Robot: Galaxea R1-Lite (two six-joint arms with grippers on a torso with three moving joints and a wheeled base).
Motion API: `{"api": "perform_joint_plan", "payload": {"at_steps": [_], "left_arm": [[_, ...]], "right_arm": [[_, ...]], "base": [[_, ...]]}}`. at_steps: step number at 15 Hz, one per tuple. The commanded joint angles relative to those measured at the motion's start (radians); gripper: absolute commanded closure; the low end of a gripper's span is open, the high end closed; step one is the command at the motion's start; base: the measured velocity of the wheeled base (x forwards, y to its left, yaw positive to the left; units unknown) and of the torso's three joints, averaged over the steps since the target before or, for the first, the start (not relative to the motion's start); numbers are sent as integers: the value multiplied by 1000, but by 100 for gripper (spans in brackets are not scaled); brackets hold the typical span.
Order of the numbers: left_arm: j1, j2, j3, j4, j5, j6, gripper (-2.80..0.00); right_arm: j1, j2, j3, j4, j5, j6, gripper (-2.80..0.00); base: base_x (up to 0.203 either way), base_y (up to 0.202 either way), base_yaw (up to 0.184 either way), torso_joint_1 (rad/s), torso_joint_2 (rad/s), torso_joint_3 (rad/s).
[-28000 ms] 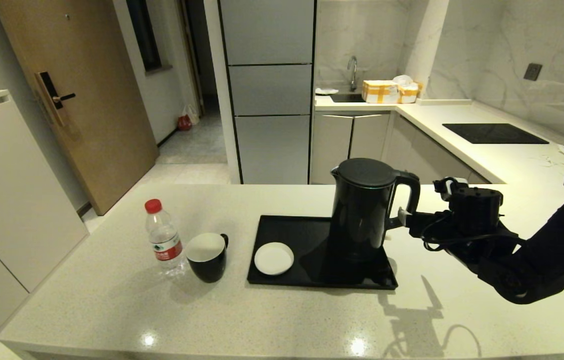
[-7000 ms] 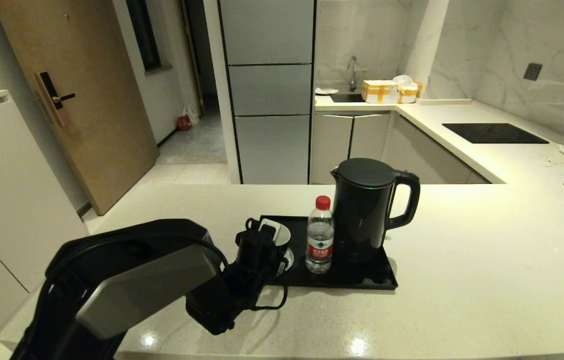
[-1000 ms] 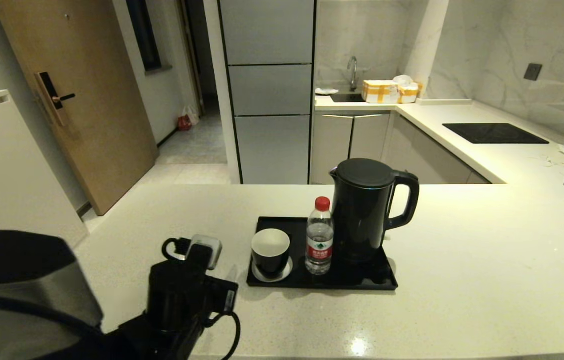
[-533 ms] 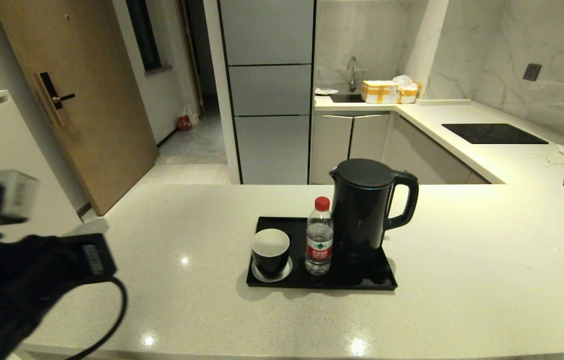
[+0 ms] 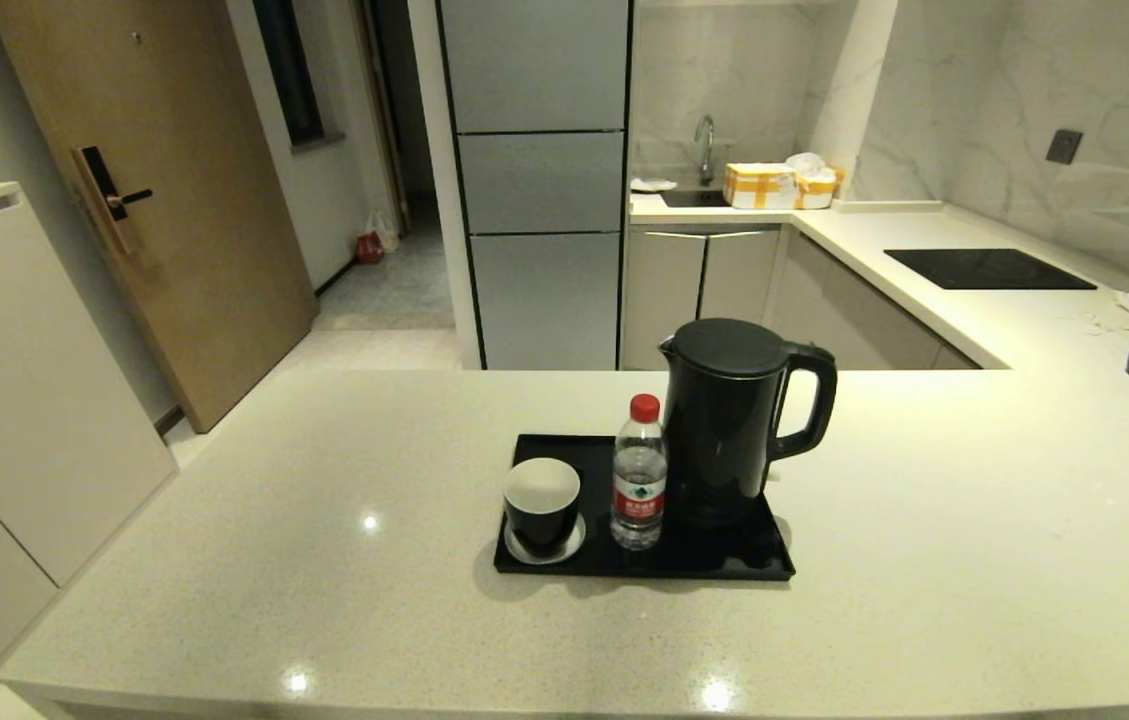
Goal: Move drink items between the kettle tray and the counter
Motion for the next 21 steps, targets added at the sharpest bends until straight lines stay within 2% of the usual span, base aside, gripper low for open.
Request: {"api": "perform_joint_plan", "payload": {"at_steps": [1, 2, 4, 5, 6, 9, 10, 13, 21], "left_arm": [[46, -246, 74, 21, -116, 45, 0], [57, -287, 145, -25, -163, 71, 0], [74, -289, 317, -206, -231, 114, 0], [83, -283, 349, -271, -266, 137, 0], [84, -283, 370, -311, -269, 149, 0], [84, -284, 618, -627, -274, 190, 0], [84, -284, 666, -722, -273, 201, 0], [84, -284, 676, -747, -258, 155, 0], [84, -284, 676, -747, -256, 153, 0]], "right_arm": [[0, 1, 0, 0, 1, 1, 0], [0, 1, 0, 0, 1, -1, 0], [0, 1, 0, 0, 1, 1, 0], [0, 1, 0, 0, 1, 1, 0], [0, 1, 0, 0, 1, 0, 0], [0, 1, 0, 0, 1, 1, 0], [0, 1, 0, 0, 1, -1, 0], [0, 1, 0, 0, 1, 1, 0], [0, 1, 2, -1, 2, -7, 0]], "base": [[0, 0, 0, 0, 0, 0], [0, 0, 0, 0, 0, 0], [0, 0, 0, 0, 0, 0], [0, 0, 0, 0, 0, 0], [0, 0, 0, 0, 0, 0], [0, 0, 0, 0, 0, 0], [0, 0, 0, 0, 0, 0], [0, 0, 0, 0, 0, 0], [0, 0, 0, 0, 0, 0]]}}
